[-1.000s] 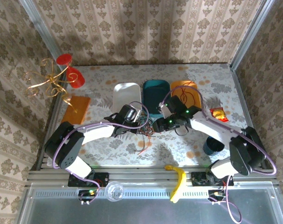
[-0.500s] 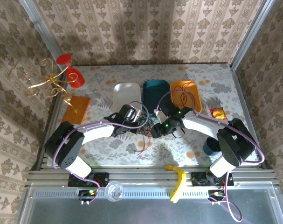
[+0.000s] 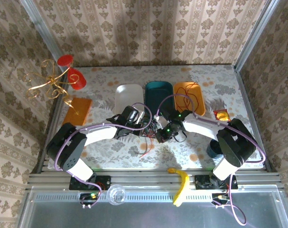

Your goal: Untangle the cables

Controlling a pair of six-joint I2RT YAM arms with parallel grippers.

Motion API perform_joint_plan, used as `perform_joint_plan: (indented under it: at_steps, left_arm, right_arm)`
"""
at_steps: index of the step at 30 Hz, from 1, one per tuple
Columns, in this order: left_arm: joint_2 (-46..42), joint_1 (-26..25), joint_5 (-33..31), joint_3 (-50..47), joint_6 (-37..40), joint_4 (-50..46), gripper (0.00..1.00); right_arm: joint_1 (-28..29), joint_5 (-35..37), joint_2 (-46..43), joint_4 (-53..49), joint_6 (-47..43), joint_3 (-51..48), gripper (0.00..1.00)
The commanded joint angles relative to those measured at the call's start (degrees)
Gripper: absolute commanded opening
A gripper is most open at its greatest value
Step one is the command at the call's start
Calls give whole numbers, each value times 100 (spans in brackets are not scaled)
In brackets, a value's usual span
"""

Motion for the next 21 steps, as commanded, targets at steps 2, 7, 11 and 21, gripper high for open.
perform_joint_plan:
  at_steps: [2, 7, 11, 21]
  left_arm:
    - [97, 42, -8, 86, 50, -229, 0]
    - [175, 55, -68, 52, -9, -220, 0]
    - [185, 57, -51, 0, -18, -181, 0]
    - [214, 67, -76, -149, -46, 4, 0]
  right_arm:
    - [-4, 268, -406, -167, 3, -10, 0]
    - [-387, 1120, -1247, -178, 343, -318, 0]
    - [-1114, 1508, -2006, -166, 799, -574, 0]
    - [-2511, 2113, -3418, -44, 1758, -926, 0]
